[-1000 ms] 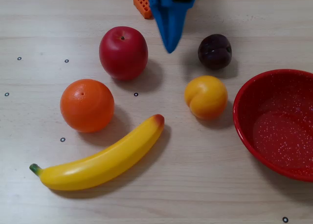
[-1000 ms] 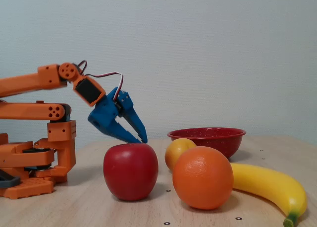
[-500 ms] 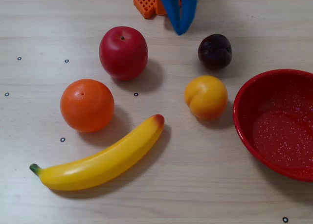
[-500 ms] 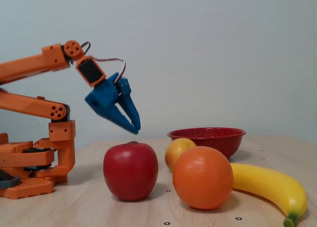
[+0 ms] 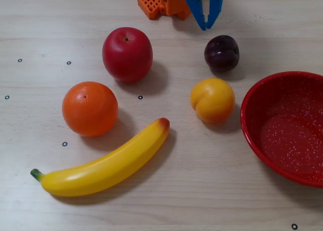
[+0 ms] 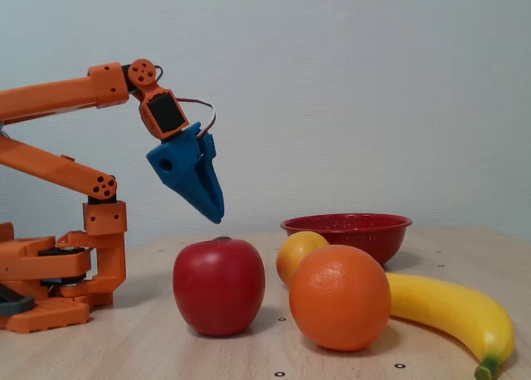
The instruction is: Put plum in the red bowl.
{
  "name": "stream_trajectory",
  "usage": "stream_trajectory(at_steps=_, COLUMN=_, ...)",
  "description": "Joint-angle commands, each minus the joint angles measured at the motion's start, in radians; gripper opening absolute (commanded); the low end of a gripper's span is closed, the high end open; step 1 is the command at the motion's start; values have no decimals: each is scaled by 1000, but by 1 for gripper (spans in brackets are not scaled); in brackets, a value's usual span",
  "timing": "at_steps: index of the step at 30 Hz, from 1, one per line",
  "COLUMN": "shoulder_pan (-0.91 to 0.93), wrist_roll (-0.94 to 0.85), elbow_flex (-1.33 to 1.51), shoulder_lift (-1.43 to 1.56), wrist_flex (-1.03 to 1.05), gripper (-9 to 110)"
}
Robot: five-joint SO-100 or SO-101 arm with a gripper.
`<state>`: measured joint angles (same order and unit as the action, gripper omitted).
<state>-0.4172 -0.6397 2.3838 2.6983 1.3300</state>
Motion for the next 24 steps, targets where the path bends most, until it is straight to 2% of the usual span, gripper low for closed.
stream_trajectory(at_steps=1, shoulder_pan=-23, wrist_roll=-26, elbow_flex=-115, shoulder_lift=-12, wrist_flex=32, gripper=0)
stream_trajectory(at_steps=3, shoulder_pan=-31, wrist_roll=-44, elbow_flex=-135, shoulder_lift=-26, wrist_flex=69, gripper=3)
stream_trajectory(at_steps=11, shoulder_pan=-57, wrist_roll=-86, elbow_flex=-215, shoulder_lift=-98, wrist_flex=239, gripper=32)
stream_trajectory(at_steps=24, shoulder_pan=-48, wrist_roll=-193, elbow_flex=-316, shoulder_lift=-322, wrist_flex=328, gripper=45)
